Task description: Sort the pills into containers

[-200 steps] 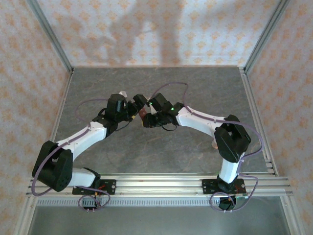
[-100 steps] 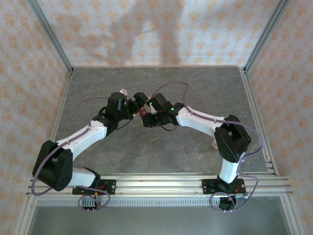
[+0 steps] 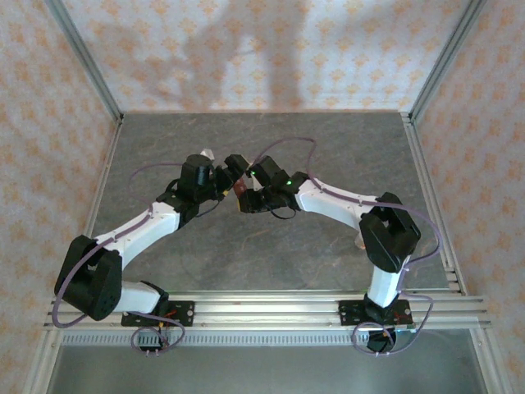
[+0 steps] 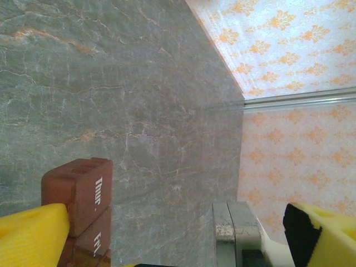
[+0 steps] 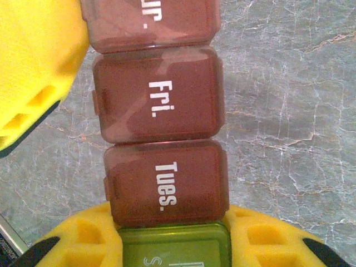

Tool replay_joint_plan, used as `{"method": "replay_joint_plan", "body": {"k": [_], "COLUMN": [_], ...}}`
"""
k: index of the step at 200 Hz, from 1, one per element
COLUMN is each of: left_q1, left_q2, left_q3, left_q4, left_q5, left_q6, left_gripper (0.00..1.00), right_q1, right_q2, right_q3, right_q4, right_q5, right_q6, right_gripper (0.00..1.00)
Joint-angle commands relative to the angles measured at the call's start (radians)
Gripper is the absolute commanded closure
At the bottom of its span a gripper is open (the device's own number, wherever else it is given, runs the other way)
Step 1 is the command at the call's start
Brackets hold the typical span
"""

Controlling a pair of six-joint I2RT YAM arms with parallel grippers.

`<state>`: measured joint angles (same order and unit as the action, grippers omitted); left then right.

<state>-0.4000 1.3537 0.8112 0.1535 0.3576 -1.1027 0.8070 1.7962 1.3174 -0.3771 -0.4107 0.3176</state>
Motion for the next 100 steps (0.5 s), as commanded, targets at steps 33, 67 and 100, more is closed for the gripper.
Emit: {"method": "replay_joint_plan", "body": {"k": [33, 67, 100], "left_q1": [-0.022, -0.023, -0.022], "left_q2": [-0.030, -0.045, -0.055], "left_q3": [0.035, 0.036, 0.036], "left_q4": [0.046, 0.041, 0.008], "left_q5": [0.001, -0.004, -0.031], "left_q6": [-0.034, -0.033, -0.005], "left_gripper": [0.04, 0.04, 0.03], "right_q1": [0.015, 0.014, 0.014], "right_q2": [0.037, 0.042, 0.039], "right_q3": [0.019, 0.021, 0.012], "right_q4": [0.004, 0.004, 0.000], "right_q5": [0.024, 0.027, 0.038], "right_q6": [0.008, 0.010, 0.004], "right_gripper": [1.00, 1.00, 1.00]}}
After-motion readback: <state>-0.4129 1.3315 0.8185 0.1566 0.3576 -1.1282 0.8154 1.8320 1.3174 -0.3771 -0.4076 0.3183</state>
